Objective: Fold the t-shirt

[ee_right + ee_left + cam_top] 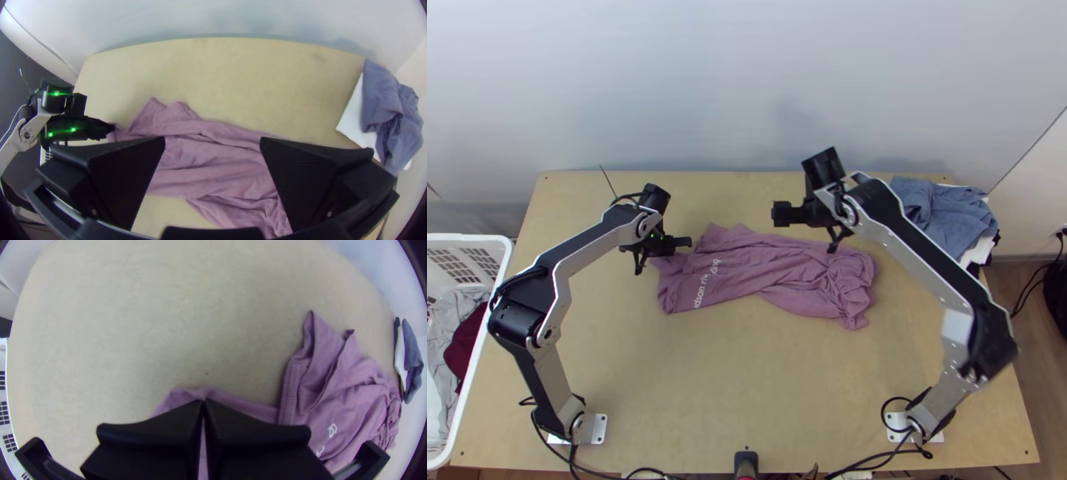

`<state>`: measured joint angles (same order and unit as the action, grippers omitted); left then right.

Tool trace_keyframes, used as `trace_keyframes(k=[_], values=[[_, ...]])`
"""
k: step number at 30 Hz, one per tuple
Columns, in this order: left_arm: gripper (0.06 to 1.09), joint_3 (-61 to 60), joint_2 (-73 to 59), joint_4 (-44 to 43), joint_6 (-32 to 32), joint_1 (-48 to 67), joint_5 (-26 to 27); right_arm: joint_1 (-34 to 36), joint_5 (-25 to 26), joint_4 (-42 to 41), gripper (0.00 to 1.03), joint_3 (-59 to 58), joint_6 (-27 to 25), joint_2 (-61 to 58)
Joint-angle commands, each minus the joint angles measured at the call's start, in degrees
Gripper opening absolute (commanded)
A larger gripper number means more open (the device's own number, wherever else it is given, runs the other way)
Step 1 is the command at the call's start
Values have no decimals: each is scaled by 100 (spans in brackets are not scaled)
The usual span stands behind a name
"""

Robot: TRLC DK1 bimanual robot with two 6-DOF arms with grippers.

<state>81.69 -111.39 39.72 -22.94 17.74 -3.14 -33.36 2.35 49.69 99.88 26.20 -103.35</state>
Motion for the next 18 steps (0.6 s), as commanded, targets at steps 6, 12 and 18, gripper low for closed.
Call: trace_keyframes(k=[6,12,18], values=[[10,-206,179,-70,26,-113,-205,-170,-15,-39,99,1500,87,-1662],[10,-206,399,-44,26,-157,-214,-337,-200,-21,97,2185,114,-2409],[10,-215,434,0,26,-174,-214,-355,-534,58,97,2713,272,-3139]])
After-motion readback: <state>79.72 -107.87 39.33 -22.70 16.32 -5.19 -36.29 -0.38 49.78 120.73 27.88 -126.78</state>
